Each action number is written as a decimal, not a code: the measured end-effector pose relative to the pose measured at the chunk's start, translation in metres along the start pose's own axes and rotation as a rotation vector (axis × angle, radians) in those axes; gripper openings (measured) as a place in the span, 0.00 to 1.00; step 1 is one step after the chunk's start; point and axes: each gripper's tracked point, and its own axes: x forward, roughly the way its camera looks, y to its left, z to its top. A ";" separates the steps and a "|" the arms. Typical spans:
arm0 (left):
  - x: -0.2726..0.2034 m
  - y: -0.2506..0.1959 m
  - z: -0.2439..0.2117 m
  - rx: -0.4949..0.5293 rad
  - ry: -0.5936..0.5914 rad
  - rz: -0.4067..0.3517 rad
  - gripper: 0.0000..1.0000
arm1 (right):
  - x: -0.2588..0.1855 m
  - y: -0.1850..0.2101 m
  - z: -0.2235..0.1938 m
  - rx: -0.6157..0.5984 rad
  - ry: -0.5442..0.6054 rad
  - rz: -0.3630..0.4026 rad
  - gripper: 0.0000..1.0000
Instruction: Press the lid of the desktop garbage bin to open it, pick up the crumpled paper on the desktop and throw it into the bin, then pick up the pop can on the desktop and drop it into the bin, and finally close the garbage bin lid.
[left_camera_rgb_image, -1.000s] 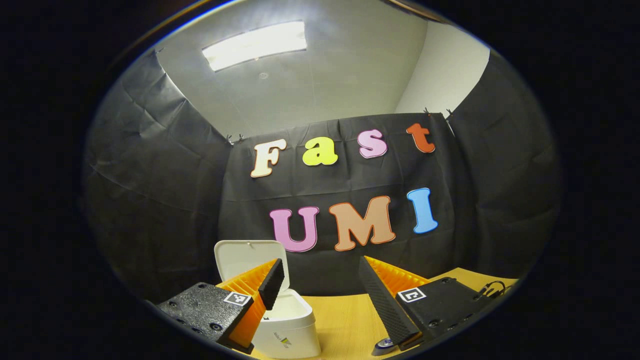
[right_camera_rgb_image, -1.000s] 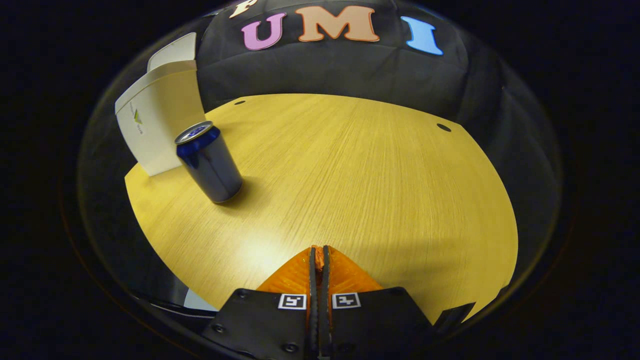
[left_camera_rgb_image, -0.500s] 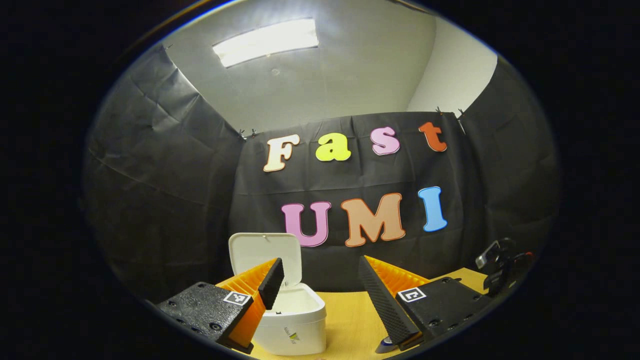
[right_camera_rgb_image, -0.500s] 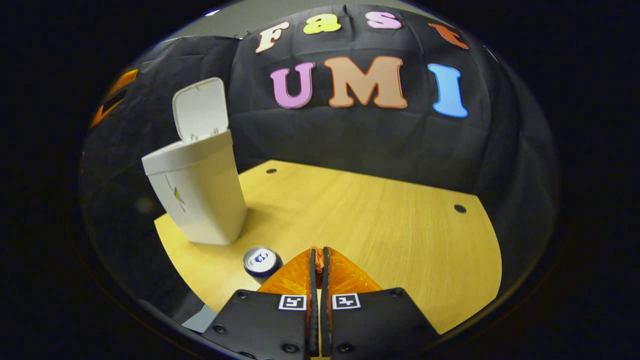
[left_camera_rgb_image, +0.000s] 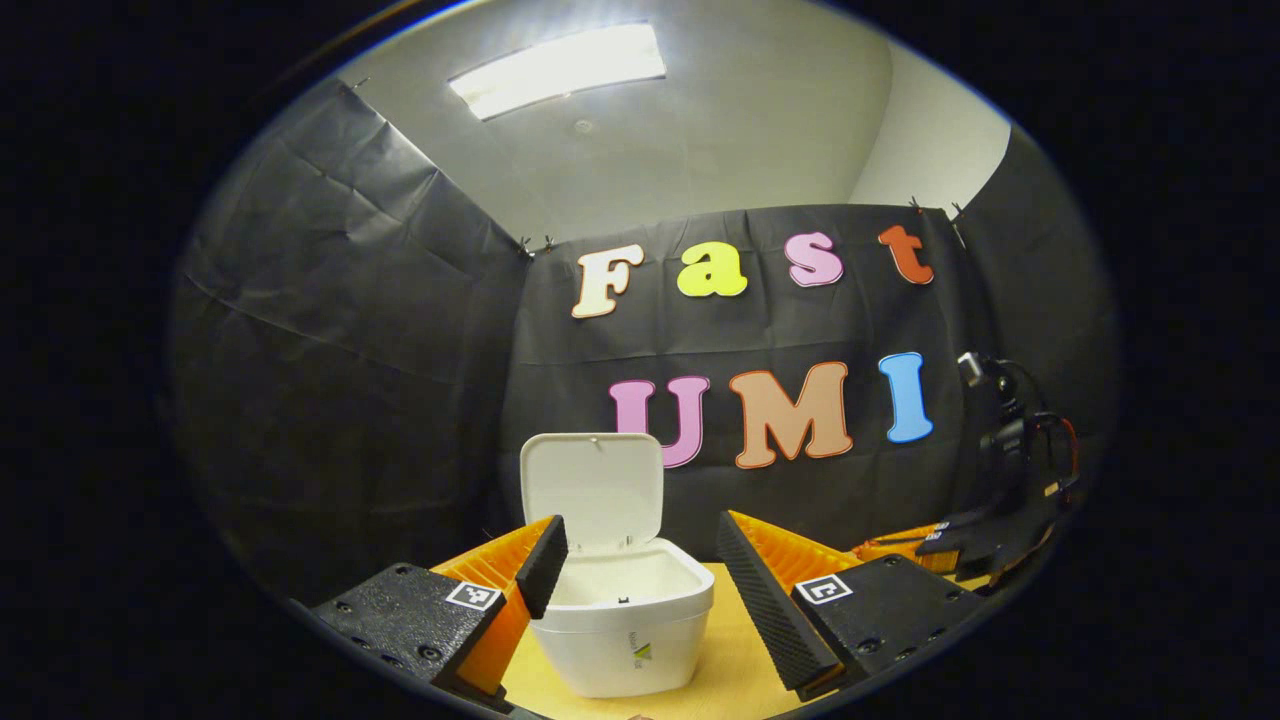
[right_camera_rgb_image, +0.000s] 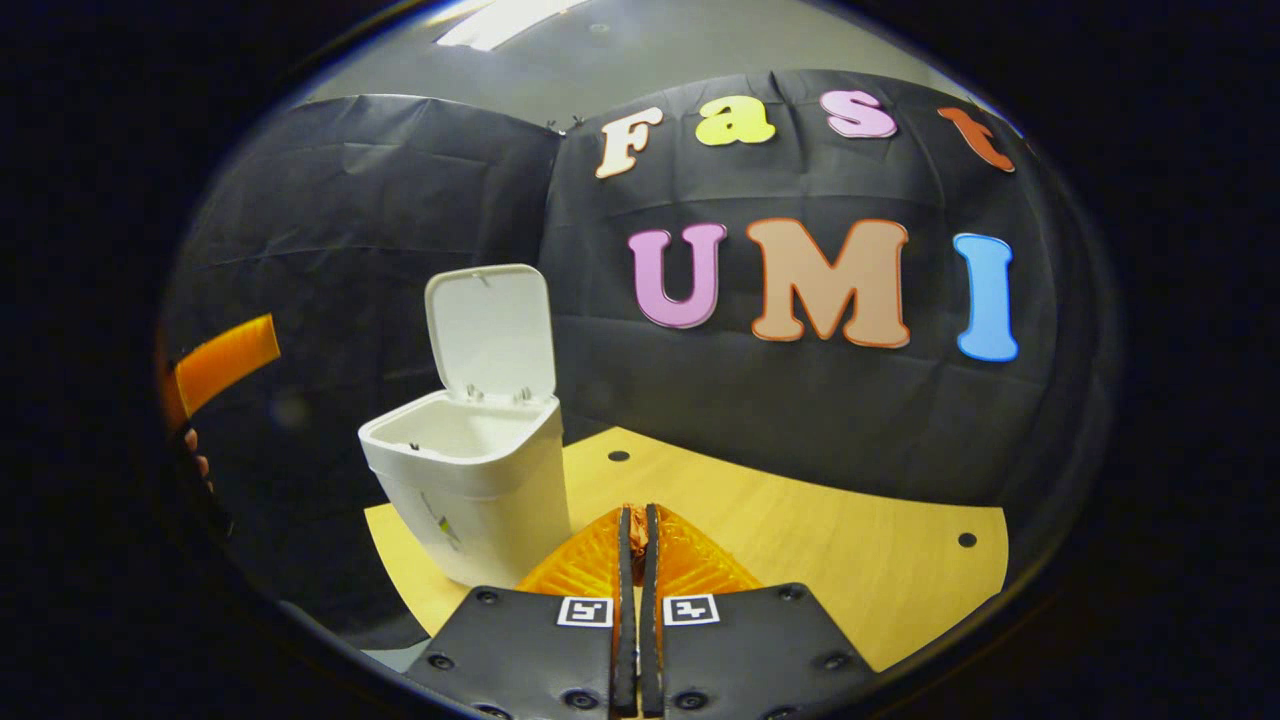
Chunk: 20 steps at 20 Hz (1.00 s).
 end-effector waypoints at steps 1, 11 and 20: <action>-0.002 0.007 -0.003 -0.003 0.007 0.011 0.91 | 0.006 0.011 0.009 -0.003 -0.015 0.019 0.05; -0.019 0.080 -0.028 0.022 0.063 0.128 0.91 | 0.087 0.118 0.061 -0.097 -0.084 0.156 0.04; -0.029 0.121 -0.050 0.025 0.124 0.186 0.91 | 0.142 0.165 0.053 -0.073 -0.048 0.178 0.26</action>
